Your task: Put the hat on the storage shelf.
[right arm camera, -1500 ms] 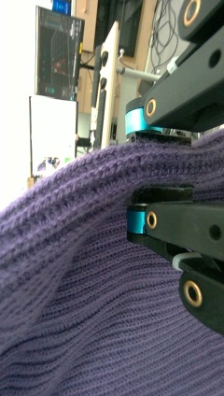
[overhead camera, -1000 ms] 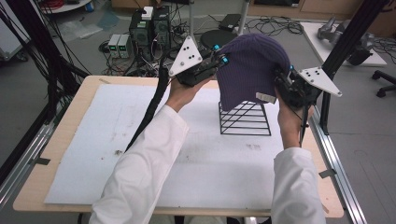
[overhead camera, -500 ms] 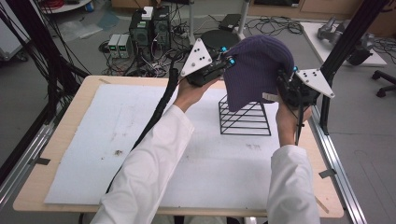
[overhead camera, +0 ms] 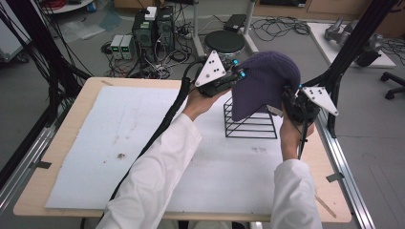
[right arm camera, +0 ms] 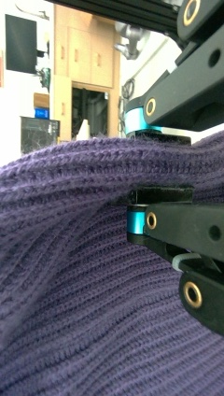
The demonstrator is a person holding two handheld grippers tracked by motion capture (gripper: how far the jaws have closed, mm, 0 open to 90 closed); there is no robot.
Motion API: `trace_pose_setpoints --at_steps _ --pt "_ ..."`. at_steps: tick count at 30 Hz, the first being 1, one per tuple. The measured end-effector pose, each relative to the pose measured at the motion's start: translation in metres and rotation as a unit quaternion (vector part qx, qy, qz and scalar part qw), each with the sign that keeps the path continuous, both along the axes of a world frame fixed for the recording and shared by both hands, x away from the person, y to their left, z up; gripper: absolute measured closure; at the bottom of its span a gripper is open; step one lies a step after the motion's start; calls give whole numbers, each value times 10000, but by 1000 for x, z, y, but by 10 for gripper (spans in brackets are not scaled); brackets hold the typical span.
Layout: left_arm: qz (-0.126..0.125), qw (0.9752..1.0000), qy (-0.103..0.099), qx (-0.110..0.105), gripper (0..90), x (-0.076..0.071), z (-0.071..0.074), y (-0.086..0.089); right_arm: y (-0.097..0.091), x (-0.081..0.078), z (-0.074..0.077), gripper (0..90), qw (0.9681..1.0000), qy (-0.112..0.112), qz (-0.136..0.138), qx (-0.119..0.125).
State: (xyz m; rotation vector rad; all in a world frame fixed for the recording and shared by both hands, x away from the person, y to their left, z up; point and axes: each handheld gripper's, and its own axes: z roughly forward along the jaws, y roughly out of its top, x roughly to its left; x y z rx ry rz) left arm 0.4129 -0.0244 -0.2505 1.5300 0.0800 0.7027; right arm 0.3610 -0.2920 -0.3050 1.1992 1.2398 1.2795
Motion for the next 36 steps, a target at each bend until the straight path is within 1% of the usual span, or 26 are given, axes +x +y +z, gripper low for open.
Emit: trace_pose_setpoints --at_steps 4,7,8,9,10,11,13,14,16,17,18,19,20,21,22,24,26,28,30,31,33,36 --pt "-24 9998 35 204 806 -2 -9 -4 -1 -6 -17 789 9999 122 17 44" --pt "2 9994 76 330 805 -1 -14 -7 -2 -8 -26 788 9997 233 9 108" --pt "17 9992 84 380 805 0 -15 -8 -3 -8 -28 788 9995 289 22 100" --pt "24 9991 95 412 806 0 -17 -9 -5 -7 -31 784 9990 424 63 157" --pt "47 9989 111 458 806 0 -18 -10 -5 -7 -31 784 9990 424 63 157" --pt "64 9987 131 491 806 0 -18 -11 -5 -7 -32 784 9984 514 88 201" --pt "111 9980 182 596 806 1 -20 -12 -5 -6 -34 784 9981 563 93 224" --pt "121 9977 198 631 805 1 -21 -12 -4 -5 -37 784 9981 568 95 199" --pt "181 9966 193 779 805 1 -23 -11 -2 -4 -41 784 9978 632 82 172" --pt "182 9966 205 777 805 1 -24 -11 -1 -3 -44 784 9976 653 87 199" --pt "200 9961 242 819 805 1 -26 -10 0 -3 -46 784 9976 654 89 223" --pt "205 9960 242 836 806 2 -27 -10 1 -3 -49 784 9973 656 101 319" --pt "224 9953 252 905 806 2 -29 -10 1 -3 -51 783 9971 657 91 370" --pt "246 9948 251 951 806 2 -32 -10 1 -2 -52 784 9964 740 100 412" --pt "290 9944 230 986 805 2 -34 -11 1 -2 -53 783 9962 766 82 400" --pt "315 9938 232 1038 805 3 -37 -12 0 -1 -54 781 9963 797 28 320" --pt "336 9932 201 1096 804 3 -41 -15 -1 0 -55 778 9959 875 -10 237" --pt "339 9925 214 1157 803 5 -44 -17 -3 1 -57 775 9948 1001 -30 163" --pt "348 9914 264 1230 803 6 -48 -18 -4 2 -59 776 9937 1100 -21 208" --pt "352 9913 280 1236 803 7 -49 -19 -4 2 -59 775 9930 1153 -10 243" --pt "361 9901 333 1311 803 9 -53 -19 -5 2 -61 775 9919 1248 -16 240" --pt "370 9888 374 1398 804 10 -56 -19 -7 4 -63 773 9907 1334 -10 270"
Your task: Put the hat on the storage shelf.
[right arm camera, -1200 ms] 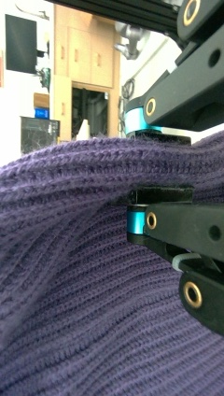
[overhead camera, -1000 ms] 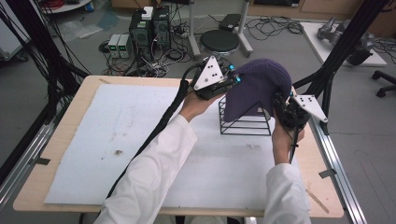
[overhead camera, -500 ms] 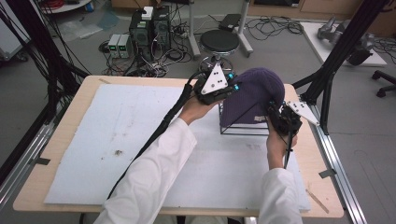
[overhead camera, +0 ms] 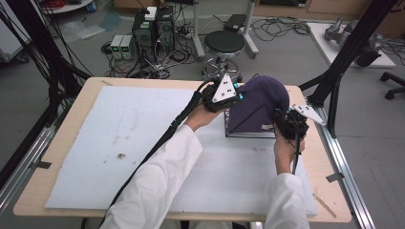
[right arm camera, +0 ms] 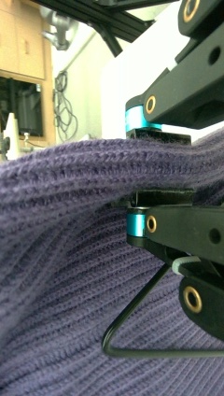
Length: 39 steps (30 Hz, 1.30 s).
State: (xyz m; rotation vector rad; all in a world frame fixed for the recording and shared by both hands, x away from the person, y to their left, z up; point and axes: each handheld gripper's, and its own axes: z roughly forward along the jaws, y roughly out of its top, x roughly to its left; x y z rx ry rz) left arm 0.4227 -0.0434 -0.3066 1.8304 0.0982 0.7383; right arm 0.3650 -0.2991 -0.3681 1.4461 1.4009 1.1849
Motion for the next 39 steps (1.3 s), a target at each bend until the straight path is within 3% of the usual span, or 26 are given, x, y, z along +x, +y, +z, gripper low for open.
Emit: trace_pose_setpoints --at_steps 9,16,20,24,27,30,32,39 --pt "-12 9998 103 154 804 0 -4 -2 -1 4 -7 741 9987 499 108 95" --pt "-38 9997 207 96 794 1 -7 0 -2 3 -6 695 9986 505 73 125" --pt "19 9996 290 -21 751 0 -9 0 -3 1 -5 622 9986 504 38 141" --pt "125 9991 409 -60 677 1 -10 1 -6 -2 -3 521 9985 465 19 305" --pt "150 9988 452 -139 612 1 -10 3 -4 -4 0 474 9989 378 36 281" --pt "158 9983 539 -158 557 1 -11 3 0 -6 3 354 9997 211 25 137" --pt "163 9978 608 -193 530 1 -11 4 5 -8 5 281 9998 89 -144 -71" --pt "219 9973 617 -335 464 -4 -7 15 10 -15 12 226 9996 -138 -202 -174"
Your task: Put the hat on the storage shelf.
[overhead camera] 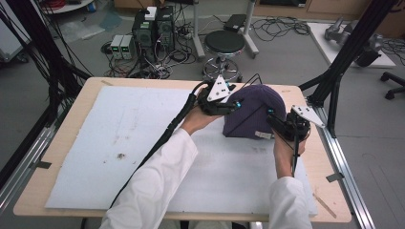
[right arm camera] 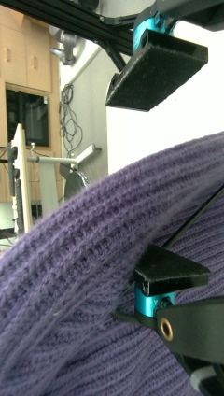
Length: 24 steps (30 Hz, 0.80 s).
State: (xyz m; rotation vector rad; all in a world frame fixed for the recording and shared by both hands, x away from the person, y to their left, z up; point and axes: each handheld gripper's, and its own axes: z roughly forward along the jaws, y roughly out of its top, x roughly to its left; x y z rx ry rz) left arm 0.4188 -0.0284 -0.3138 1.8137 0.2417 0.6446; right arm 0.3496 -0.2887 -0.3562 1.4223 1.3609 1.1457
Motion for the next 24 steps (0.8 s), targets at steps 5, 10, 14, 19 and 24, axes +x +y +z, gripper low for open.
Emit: trace_pose_setpoints --at_steps 5,10,14,19,24 --pt "155 9998 30 -128 425 -3 4 13 2 -5 5 203 9998 -192 31 -51" --pt "282 9990 6 -348 412 -5 12 28 8 -6 6 191 9996 -280 42 -79" --pt "347 9985 13 -420 412 -6 13 38 6 -3 4 191 9998 -84 155 -14" --pt "445 9980 63 -445 405 -7 10 49 1 -5 3 191 9996 9 273 100" --pt "592 9970 58 -500 394 -15 9 69 3 -11 5 190 9989 93 429 140"
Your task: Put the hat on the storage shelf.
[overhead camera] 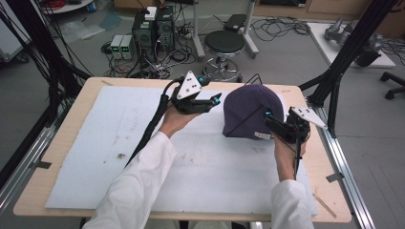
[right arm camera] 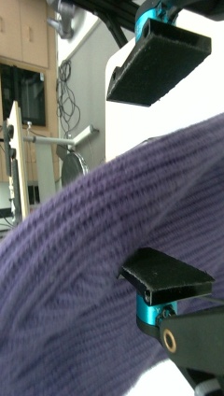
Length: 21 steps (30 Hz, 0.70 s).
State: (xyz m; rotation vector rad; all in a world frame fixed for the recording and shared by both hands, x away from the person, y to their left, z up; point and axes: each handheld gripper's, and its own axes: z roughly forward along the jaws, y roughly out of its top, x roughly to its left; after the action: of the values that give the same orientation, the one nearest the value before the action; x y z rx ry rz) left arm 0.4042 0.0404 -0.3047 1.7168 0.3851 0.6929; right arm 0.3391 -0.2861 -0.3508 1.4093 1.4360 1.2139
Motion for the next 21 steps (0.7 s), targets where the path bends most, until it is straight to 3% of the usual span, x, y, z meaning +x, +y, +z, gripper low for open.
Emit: trace_pose_setpoints --at_steps 4,12,15,19,21 --pt "174 9998 -13 -128 391 -7 4 23 4 -6 3 176 10000 11 33 -84" --pt "565 9968 -94 -563 356 -22 13 66 17 -16 10 130 9990 -362 -5 -256" --pt "657 9960 -113 -596 343 -29 15 80 21 -19 12 122 9986 -391 26 -355" --pt "910 9931 -169 -724 324 -40 13 103 21 -27 6 123 9977 -598 64 -319" --pt "1067 9911 -175 -775 310 -44 10 112 18 -31 -1 116 9984 -488 64 -276"
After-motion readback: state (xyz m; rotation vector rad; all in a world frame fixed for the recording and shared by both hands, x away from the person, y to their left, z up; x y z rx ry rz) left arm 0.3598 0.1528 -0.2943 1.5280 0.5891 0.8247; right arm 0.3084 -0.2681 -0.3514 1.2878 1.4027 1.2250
